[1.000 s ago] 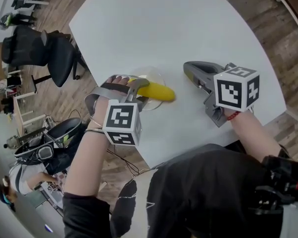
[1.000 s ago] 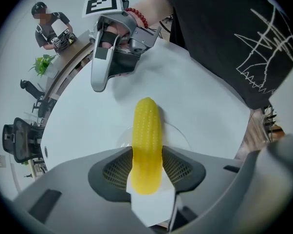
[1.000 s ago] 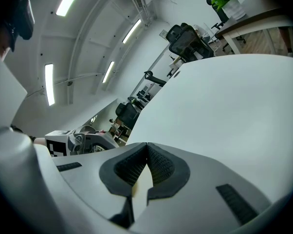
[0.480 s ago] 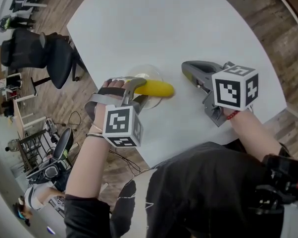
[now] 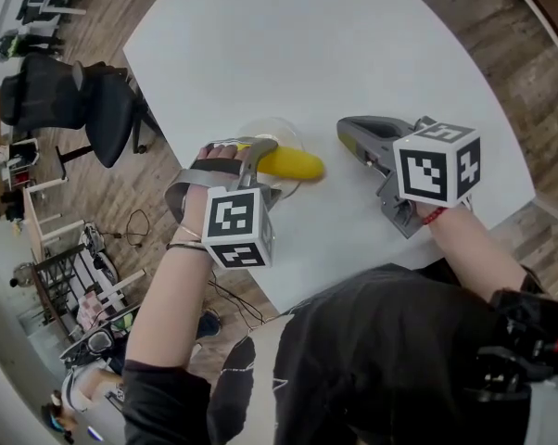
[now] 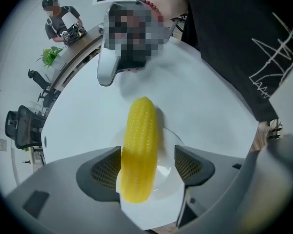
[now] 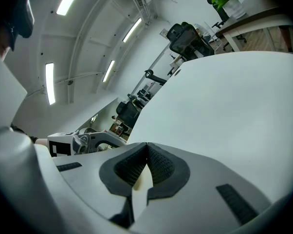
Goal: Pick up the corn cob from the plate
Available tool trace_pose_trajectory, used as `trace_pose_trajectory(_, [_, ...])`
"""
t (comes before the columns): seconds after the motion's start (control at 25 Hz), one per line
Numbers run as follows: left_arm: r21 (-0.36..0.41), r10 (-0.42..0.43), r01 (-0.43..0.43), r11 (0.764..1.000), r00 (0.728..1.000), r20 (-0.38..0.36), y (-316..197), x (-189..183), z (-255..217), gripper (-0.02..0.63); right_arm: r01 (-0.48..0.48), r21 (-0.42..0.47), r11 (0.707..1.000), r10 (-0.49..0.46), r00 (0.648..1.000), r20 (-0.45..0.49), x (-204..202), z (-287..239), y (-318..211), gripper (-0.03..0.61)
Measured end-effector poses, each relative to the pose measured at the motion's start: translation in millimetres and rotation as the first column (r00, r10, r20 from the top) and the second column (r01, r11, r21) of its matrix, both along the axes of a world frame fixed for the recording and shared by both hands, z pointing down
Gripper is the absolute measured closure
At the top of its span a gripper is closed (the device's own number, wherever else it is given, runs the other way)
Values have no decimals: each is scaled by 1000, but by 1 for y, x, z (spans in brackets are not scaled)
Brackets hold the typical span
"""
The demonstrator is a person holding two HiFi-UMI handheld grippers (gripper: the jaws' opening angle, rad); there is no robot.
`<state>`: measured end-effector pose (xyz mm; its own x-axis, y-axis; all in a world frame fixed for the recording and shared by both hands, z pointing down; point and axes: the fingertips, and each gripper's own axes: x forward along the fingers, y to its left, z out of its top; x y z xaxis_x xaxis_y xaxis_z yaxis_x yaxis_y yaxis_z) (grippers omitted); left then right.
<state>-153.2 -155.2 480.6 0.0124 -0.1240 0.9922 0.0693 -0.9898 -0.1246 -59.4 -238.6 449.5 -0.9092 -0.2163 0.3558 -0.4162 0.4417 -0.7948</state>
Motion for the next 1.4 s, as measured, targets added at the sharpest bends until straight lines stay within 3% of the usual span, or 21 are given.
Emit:
trace_pose_trajectory(0.4, [-80, 90, -88, 993, 996, 23, 3, 8, 11, 289, -16, -3, 1000, 16, 1000, 2, 10, 2, -3, 565])
trace_pose_trajectory(0.88, [-204, 217, -195, 959, 972, 91, 10, 8, 20, 318, -14, -12, 1000, 14, 1000, 19, 11, 1, -3, 565])
trace_pose_trajectory(1.4, [-275, 227, -229, 934, 973, -38, 9, 8, 20, 328, -17, -31, 999, 19, 999, 45, 14, 2, -5, 565])
